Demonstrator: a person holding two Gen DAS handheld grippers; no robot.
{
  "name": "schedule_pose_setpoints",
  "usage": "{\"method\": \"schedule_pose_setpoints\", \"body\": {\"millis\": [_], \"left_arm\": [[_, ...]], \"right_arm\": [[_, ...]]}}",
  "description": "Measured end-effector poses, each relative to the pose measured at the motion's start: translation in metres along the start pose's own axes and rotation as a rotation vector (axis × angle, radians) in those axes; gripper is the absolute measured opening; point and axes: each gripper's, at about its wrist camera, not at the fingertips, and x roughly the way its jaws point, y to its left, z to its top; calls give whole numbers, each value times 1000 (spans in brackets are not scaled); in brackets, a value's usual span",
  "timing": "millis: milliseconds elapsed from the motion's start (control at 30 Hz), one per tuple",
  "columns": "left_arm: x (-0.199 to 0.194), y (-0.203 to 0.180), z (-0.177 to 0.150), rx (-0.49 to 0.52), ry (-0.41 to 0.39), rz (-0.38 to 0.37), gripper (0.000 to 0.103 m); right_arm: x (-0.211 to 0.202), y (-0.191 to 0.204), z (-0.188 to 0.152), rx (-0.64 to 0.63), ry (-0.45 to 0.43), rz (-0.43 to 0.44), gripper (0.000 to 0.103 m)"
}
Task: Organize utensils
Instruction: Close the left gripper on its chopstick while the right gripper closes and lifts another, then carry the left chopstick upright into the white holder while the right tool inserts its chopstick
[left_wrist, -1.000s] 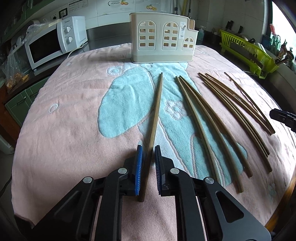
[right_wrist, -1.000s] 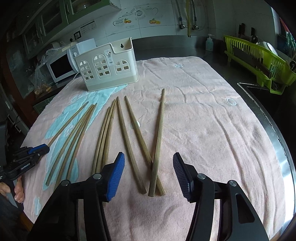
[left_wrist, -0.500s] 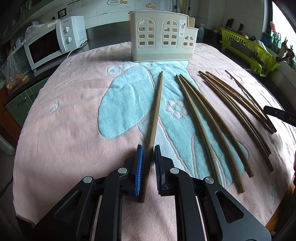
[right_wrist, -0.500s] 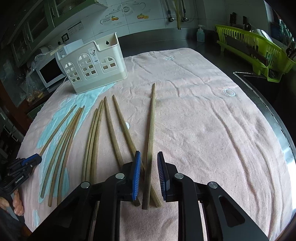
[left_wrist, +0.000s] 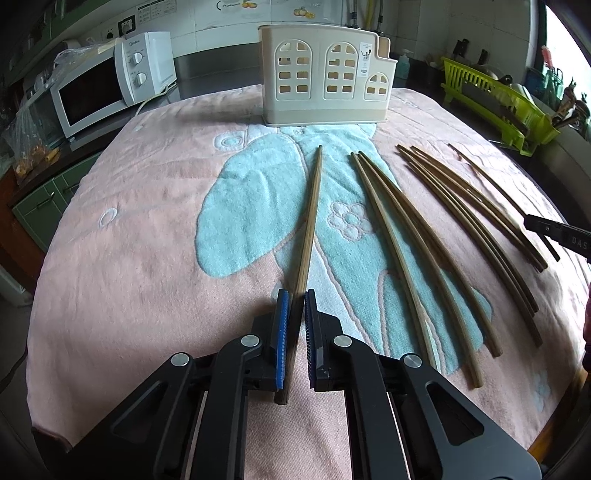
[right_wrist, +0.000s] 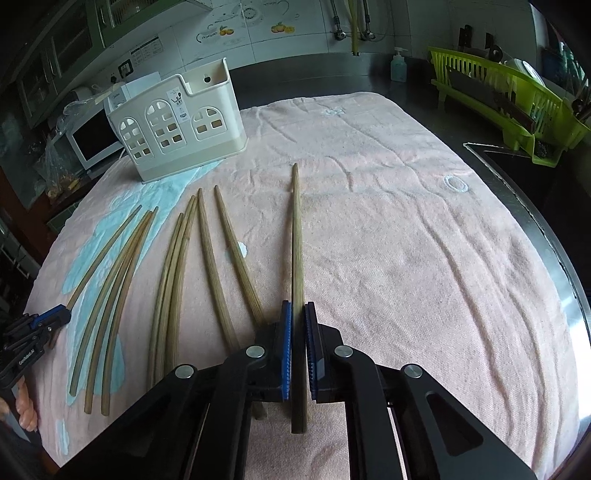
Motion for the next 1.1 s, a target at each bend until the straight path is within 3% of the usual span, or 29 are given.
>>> {"method": "schedule_pose_setpoints", "body": {"millis": [533, 833, 1100], "left_arm": [[-61, 5, 20, -65, -210, -58, 5], [-74, 8, 45, -70, -262, -81, 5], [-81, 10, 90, -46, -280, -77, 5]], "right_arm": [[-83, 20, 38, -122, -234, 20, 7], [-95, 32, 76, -166, -264, 98, 7], [-102, 43, 125, -235, -255, 170, 7]]}}
